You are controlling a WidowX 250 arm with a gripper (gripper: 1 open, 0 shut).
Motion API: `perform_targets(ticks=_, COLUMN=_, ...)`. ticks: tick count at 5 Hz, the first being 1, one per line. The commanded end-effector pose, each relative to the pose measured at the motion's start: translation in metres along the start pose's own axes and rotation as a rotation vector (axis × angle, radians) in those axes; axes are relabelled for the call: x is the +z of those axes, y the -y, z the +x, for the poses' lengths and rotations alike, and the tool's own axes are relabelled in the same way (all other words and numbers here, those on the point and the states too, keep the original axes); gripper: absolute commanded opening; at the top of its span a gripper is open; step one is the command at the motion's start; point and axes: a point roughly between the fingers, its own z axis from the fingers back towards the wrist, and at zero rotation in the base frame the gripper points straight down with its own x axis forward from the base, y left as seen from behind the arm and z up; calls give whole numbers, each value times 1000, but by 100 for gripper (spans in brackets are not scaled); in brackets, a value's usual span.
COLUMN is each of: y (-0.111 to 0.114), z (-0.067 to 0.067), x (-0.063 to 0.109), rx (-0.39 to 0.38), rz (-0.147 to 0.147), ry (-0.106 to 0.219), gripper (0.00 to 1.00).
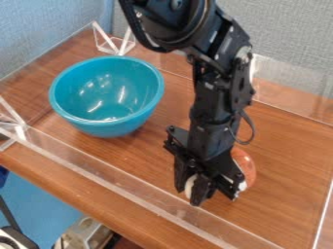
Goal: Put the mushroom in the blue bowl
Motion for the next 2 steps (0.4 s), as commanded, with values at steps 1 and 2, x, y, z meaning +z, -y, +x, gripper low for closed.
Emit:
perform_targets(ticks=1, y=4, z=6, x=9, rx=-16, rz=1, ry=66, gripper=0)
perform_targets(ticks=2, y=4, z=9, x=2, rx=-12, rz=-7, ry=74, gripper=0)
